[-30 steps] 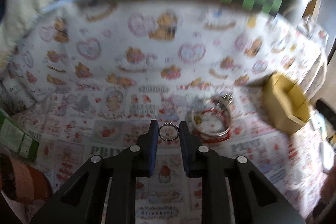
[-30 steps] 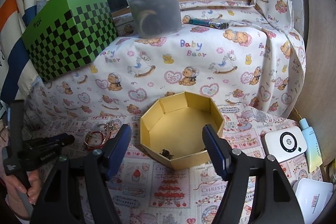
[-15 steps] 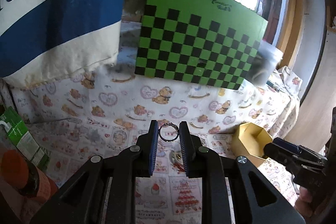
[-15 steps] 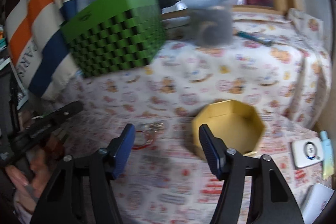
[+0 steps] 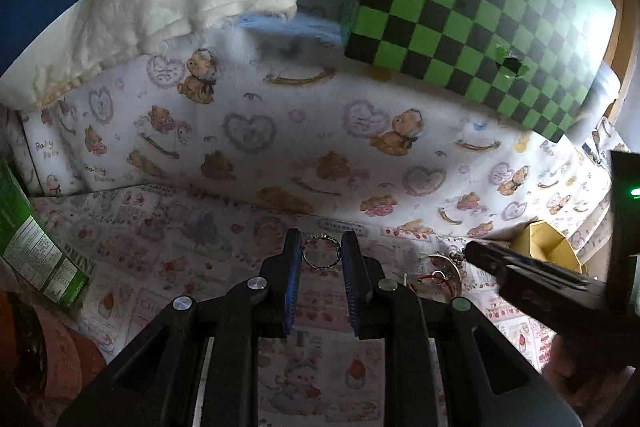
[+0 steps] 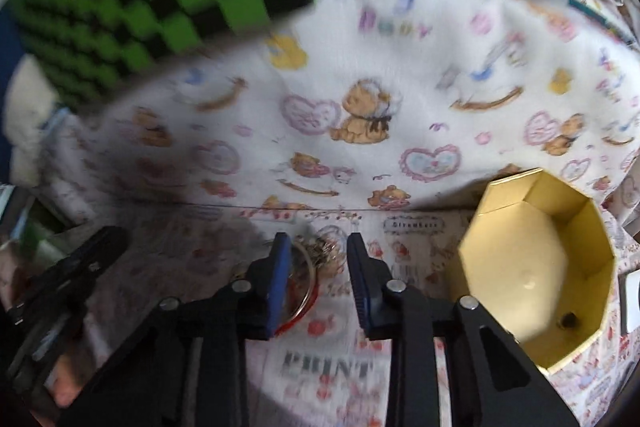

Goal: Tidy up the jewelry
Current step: 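Carry the silver ring into the yellow box and open the left tool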

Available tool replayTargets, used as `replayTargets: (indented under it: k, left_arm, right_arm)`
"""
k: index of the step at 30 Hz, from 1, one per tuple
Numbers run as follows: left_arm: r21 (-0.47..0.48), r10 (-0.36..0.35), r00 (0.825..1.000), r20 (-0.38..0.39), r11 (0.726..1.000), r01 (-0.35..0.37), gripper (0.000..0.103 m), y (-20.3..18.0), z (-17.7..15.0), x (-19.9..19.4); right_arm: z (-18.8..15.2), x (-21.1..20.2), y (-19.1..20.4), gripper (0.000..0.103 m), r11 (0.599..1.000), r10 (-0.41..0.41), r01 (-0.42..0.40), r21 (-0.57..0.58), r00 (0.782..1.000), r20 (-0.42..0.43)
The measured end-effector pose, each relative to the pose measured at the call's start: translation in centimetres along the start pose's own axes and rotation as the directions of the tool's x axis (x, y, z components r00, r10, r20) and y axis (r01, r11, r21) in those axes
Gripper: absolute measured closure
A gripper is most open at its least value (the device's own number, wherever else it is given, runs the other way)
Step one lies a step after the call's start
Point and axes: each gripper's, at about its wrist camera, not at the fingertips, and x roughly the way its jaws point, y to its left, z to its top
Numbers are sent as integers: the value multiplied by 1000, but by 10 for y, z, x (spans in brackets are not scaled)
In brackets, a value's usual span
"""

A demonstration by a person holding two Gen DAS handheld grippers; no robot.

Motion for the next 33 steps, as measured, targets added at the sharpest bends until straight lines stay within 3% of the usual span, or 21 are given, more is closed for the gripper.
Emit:
replayTargets:
  k: [5, 7, 11, 18, 23, 26, 30, 33]
  left_arm:
    - [-9, -12, 1000, 5, 1000, 12, 84, -4, 0, -7]
    - [-14, -41, 999, 10, 999, 41, 84, -7, 1, -15]
    - [30, -36, 997, 70, 999, 34, 84, -19, 0, -37]
    - [60, -79, 985, 153, 996, 70, 84, -28, 0, -76]
    - [91, -101, 971, 217, 992, 83, 84, -37, -4, -98]
    - [102, -115, 962, 249, 990, 92, 84, -44, -3, -110]
    - [102, -175, 956, 237, 983, 155, 84, -48, -3, -113]
    - [135, -167, 955, 245, 981, 137, 84, -57, -8, -114]
  right_arm:
    - [4, 16, 3, 82, 999, -37, 37, 12, 999, -1]
    - [4, 24, 3, 88, 1000, -19, 19, 8, 999, -27]
    - [4, 22, 0, 89, 1000, -2, 2, 15, 1000, -11]
    - [-13, -38, 1, 89, 995, 76, -72, -65, 994, 72]
    - [-36, -99, -1, 89, 979, 164, -138, -152, 971, 175]
    - [-55, -136, -12, 89, 971, 196, -150, -184, 944, 264]
    - [-65, -158, -31, 89, 971, 202, -138, -197, 915, 350]
    - [-66, -165, -42, 89, 972, 203, -138, -189, 898, 390]
